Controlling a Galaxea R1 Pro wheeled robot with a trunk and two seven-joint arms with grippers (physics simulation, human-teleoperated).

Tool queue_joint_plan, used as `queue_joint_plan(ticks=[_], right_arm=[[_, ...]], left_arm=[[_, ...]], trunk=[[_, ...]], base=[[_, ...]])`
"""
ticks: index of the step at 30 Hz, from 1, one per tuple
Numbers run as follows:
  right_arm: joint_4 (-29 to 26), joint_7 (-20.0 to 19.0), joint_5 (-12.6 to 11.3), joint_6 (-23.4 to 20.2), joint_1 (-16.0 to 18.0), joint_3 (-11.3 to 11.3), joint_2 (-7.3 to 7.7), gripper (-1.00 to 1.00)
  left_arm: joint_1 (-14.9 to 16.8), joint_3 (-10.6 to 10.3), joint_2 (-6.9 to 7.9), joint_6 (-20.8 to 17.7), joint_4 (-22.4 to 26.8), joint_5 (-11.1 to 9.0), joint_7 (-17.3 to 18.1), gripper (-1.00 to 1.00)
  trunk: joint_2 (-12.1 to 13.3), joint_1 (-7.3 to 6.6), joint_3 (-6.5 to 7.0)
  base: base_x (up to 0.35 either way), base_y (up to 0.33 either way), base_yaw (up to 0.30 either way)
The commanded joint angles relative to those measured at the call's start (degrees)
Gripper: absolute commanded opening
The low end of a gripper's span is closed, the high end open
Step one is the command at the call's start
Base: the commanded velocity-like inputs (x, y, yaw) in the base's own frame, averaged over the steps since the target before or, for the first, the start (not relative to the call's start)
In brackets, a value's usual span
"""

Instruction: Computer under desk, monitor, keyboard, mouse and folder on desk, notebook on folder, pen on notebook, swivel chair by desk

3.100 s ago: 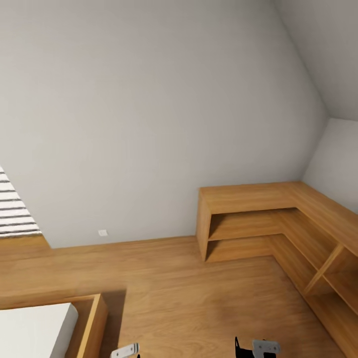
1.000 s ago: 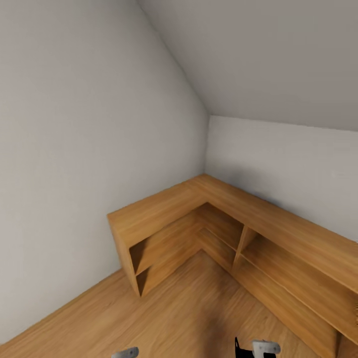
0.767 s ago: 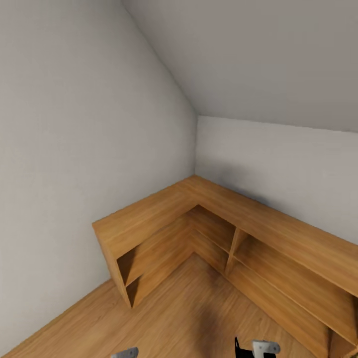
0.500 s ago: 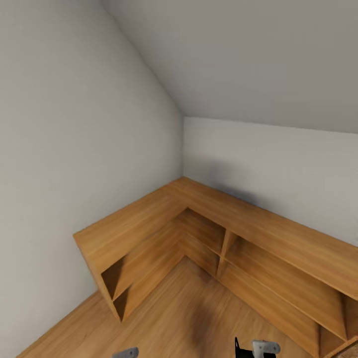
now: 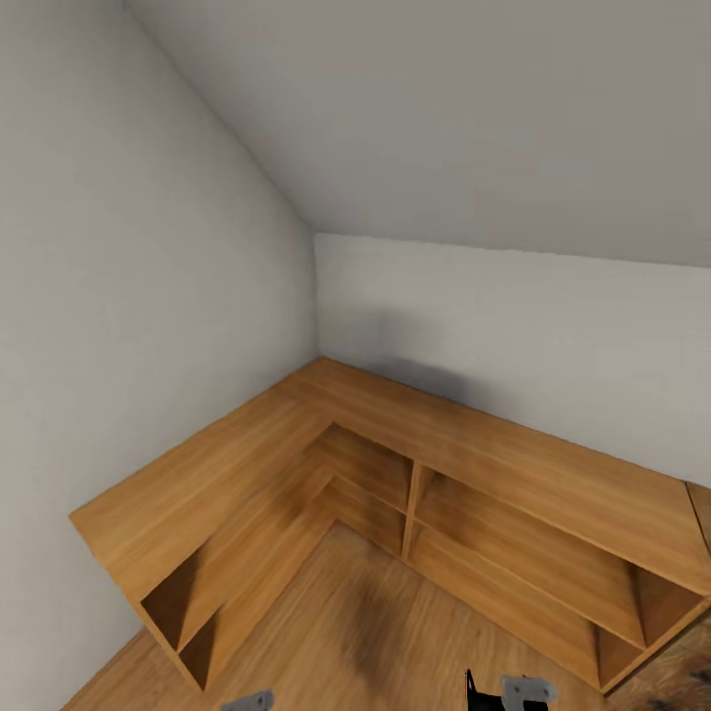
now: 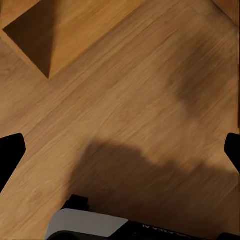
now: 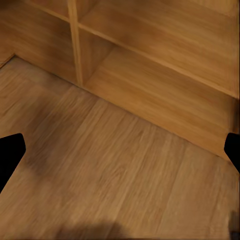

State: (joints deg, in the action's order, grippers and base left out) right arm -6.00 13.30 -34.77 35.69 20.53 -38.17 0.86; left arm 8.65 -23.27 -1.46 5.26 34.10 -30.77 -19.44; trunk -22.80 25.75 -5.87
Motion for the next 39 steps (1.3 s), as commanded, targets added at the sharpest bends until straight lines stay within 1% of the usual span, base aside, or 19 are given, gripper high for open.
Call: queue_joint_plan(ticks=[1, 6, 16, 39], right_arm=[[-0.1, 0.5, -0.1, 0.0, 0.0, -0.5, 0.02, 1.0], [-0.1, 0.5, -0.1, 0.0, 0.0, -0.4, 0.02, 1.0], [-0.1, 0.5, -0.1, -0.1, 0.0, -0.4, 0.02, 1.0], [-0.1, 0.5, -0.1, -0.1, 0.0, -0.4, 0.02, 1.0]], left_arm=[[0.1, -0.5, 0.06, 0.4, 0.0, -0.6, -0.4, 1.0], [0.1, -0.4, 0.06, 0.4, 0.0, -0.6, -0.4, 1.0], [0.1, -0.4, 0.06, 0.4, 0.0, -0.6, -0.4, 1.0], [0.1, -0.3, 0.06, 0.4, -0.2, -0.7, -0.4, 1.0]], trunk=[[-0.1, 0.03, -0.12], [-0.1, 0.03, -0.12], [-0.1, 0.03, -0.12], [-0.1, 0.03, -0.12]], base=[[0.014, 0.002, -0.3], [0.005, 0.073, -0.3], [0.001, 0.203, -0.3], [0.0, 0.009, -0.3]])
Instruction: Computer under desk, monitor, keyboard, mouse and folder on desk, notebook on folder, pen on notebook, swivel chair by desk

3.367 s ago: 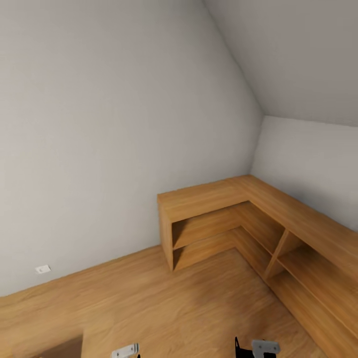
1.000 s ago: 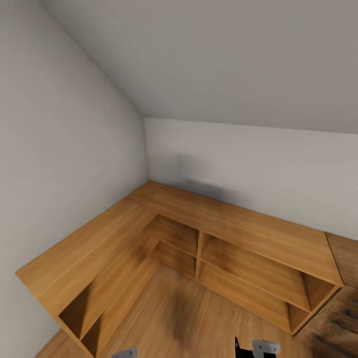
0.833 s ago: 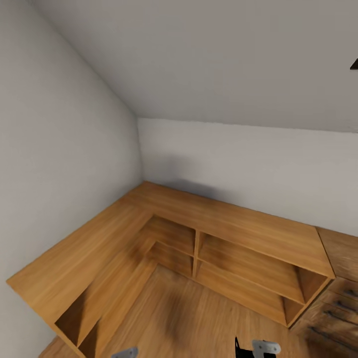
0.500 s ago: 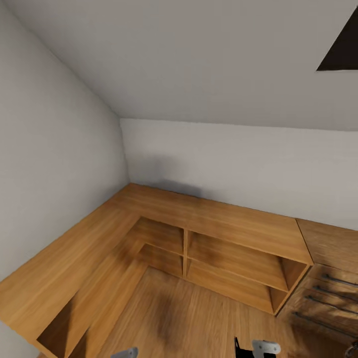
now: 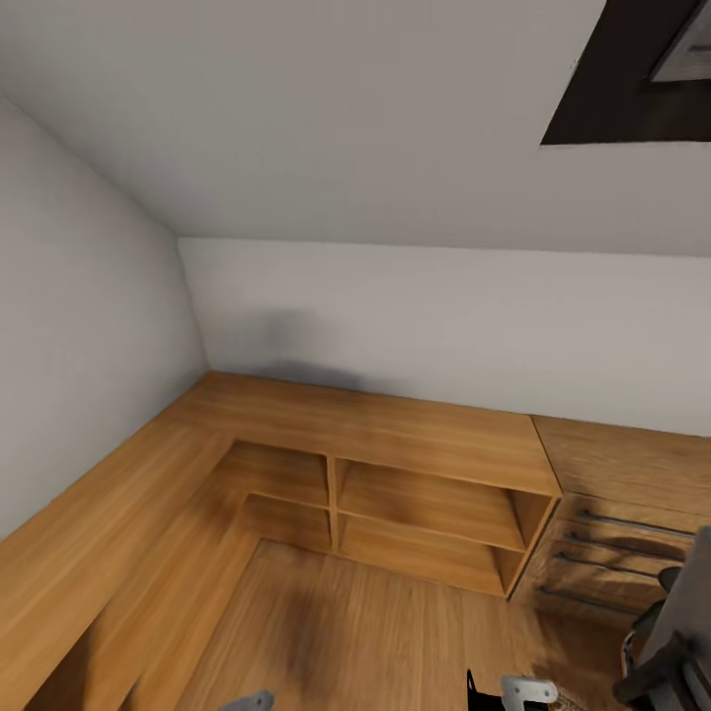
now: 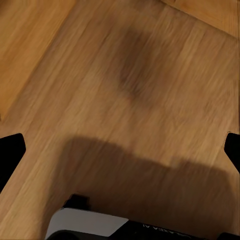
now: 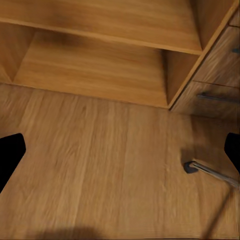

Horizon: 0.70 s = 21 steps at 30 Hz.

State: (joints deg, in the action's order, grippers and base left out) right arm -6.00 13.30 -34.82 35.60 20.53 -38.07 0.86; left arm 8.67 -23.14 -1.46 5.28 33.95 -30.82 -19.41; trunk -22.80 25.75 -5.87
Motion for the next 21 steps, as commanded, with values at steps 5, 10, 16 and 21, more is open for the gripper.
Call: queue_joint_plan(ticks=[5, 10, 16, 21], right_arm=[[-0.1, 0.5, -0.1, 0.0, 0.0, -0.5, 0.02, 1.0], [-0.1, 0.5, -0.1, 0.0, 0.0, -0.5, 0.02, 1.0], [-0.1, 0.5, -0.1, 0.0, 0.0, -0.5, 0.02, 1.0], [-0.1, 0.5, -0.1, 0.0, 0.0, -0.5, 0.02, 1.0]], left_arm=[[0.1, -0.6, 0.06, 0.4, -0.7, -0.6, -0.4, 1.0], [0.1, -0.7, 0.06, 0.4, -0.8, -0.6, -0.4, 1.0], [0.0, -0.7, 0.06, 0.4, -0.9, -0.6, -0.4, 1.0], [0.0, -0.7, 0.06, 0.4, -0.9, -0.6, -0.4, 1.0]], trunk=[[-0.1, 0.03, -0.12], [-0.1, 0.03, -0.12], [-0.1, 0.03, -0.12], [-0.1, 0.03, -0.12]], base=[[0.0, 0.0, -0.3], [0.0, 0.0, -0.3], [0.017, 0.0, -0.3], [0.23, 0.0, -0.3]])
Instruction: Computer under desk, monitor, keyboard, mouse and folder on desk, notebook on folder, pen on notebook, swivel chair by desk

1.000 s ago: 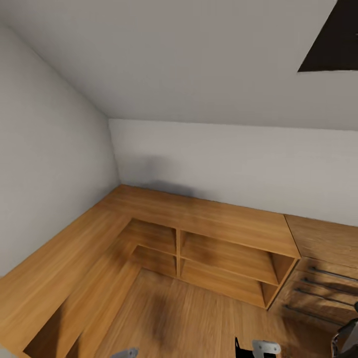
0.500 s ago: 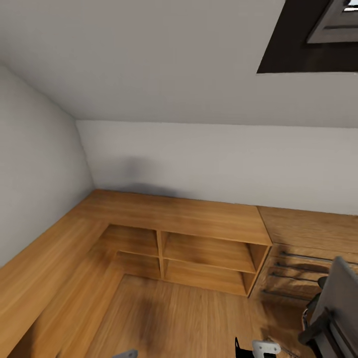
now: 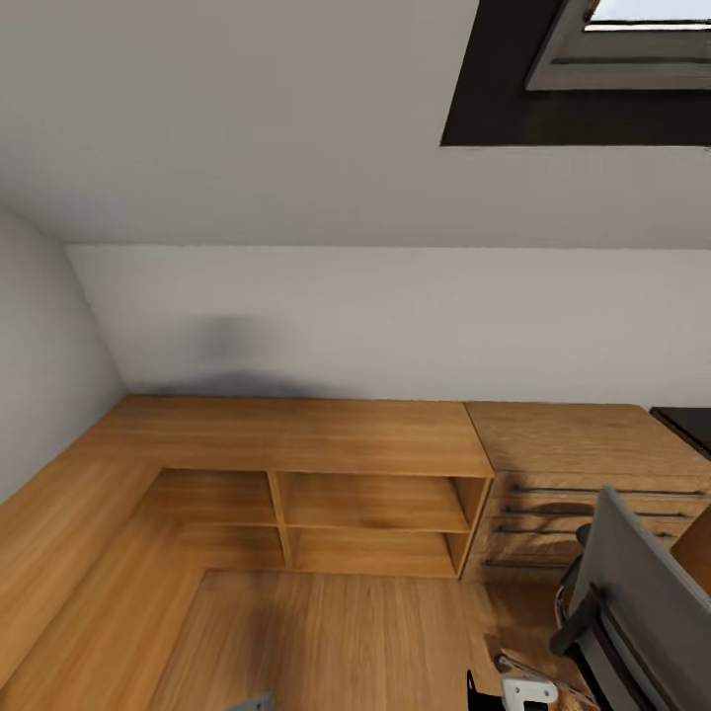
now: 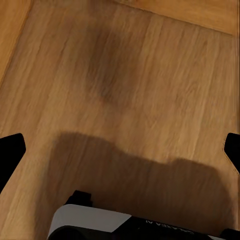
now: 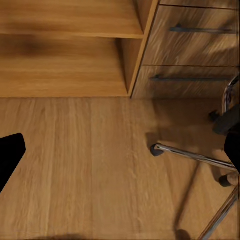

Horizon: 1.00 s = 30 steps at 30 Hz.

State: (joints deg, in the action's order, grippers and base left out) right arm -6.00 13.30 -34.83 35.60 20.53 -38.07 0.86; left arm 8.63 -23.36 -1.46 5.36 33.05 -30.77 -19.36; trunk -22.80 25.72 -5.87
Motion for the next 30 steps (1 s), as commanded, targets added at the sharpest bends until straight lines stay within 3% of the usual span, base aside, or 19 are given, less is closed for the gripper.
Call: queue_joint_plan(ticks=[1, 11, 21, 30], right_arm=[[-0.1, 0.5, -0.1, 0.0, 0.0, -0.5, 0.02, 1.0], [-0.1, 0.5, -0.1, 0.0, 0.0, -0.5, 0.02, 1.0], [-0.1, 0.5, -0.1, 0.0, 0.0, -0.5, 0.02, 1.0], [-0.1, 0.5, 0.0, 0.0, 0.0, -0.5, 0.02, 1.0]], left_arm=[[0.1, -0.4, 0.06, 0.4, 0.0, -0.6, -0.4, 1.0], [0.1, -0.5, 0.06, 0.4, 0.0, -0.6, -0.4, 1.0], [0.1, -0.4, 0.06, 0.4, 0.0, -0.7, -0.4, 1.0], [0.1, -0.3, 0.09, 0.4, 0.0, -0.7, -0.4, 1.0]], trunk=[[-0.1, 0.06, -0.12], [-0.1, 0.06, -0.12], [-0.1, 0.06, -0.12], [-0.1, 0.06, -0.12]], base=[[0.295, 0.0, -0.3], [0.301, 0.085, -0.3], [0.219, 0.268, -0.3], [0.063, 0.315, -0.3]])
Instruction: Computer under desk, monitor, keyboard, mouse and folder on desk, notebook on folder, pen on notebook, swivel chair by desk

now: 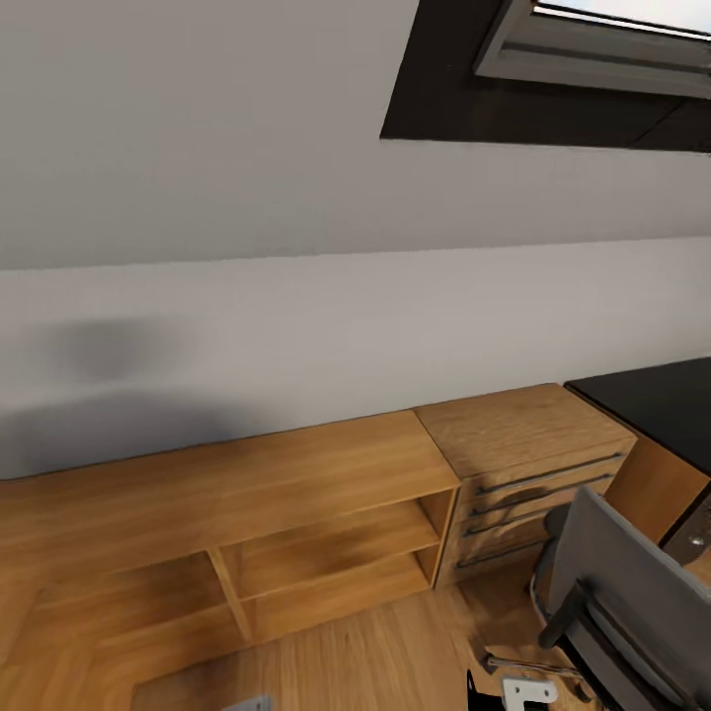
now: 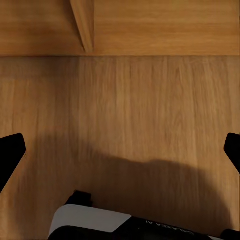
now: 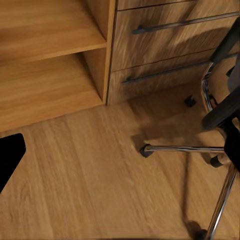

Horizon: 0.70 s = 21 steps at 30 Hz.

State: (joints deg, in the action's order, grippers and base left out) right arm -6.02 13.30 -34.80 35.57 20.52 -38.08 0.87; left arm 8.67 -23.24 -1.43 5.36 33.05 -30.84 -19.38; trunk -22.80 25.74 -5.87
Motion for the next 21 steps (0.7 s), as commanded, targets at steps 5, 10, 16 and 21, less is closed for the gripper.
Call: queue_joint_plan(ticks=[5, 10, 16, 21], right_arm=[[0.0, 0.5, 0.0, 0.0, 0.0, -0.5, 0.01, 1.0], [0.0, 0.5, 0.0, 0.0, 0.0, -0.5, 0.01, 1.0], [0.0, 0.5, 0.0, 0.0, 0.0, -0.5, 0.01, 1.0], [0.0, 0.5, 0.0, 0.0, 0.0, -0.5, 0.01, 1.0]], left_arm=[[0.1, -0.4, 0.1, 0.4, 0.0, -0.6, -0.4, 1.0], [0.1, -0.4, 0.09, 0.4, 0.0, -0.5, -0.4, 1.0], [0.1, -0.4, 0.11, 0.4, 0.0, -0.5, -0.4, 1.0], [0.0, -0.4, 0.11, 0.4, 0.0, -0.5, -0.4, 1.0]], trunk=[[-0.1, 0.04, -0.12], [-0.1, 0.04, -0.12], [-0.1, 0.04, -0.12], [-0.1, 0.04, -0.12]], base=[[0.095, 0.229, -0.3], [0.114, 0.131, -0.3], [0.109, 0.085, -0.3], [0.069, 0.027, -0.3]])
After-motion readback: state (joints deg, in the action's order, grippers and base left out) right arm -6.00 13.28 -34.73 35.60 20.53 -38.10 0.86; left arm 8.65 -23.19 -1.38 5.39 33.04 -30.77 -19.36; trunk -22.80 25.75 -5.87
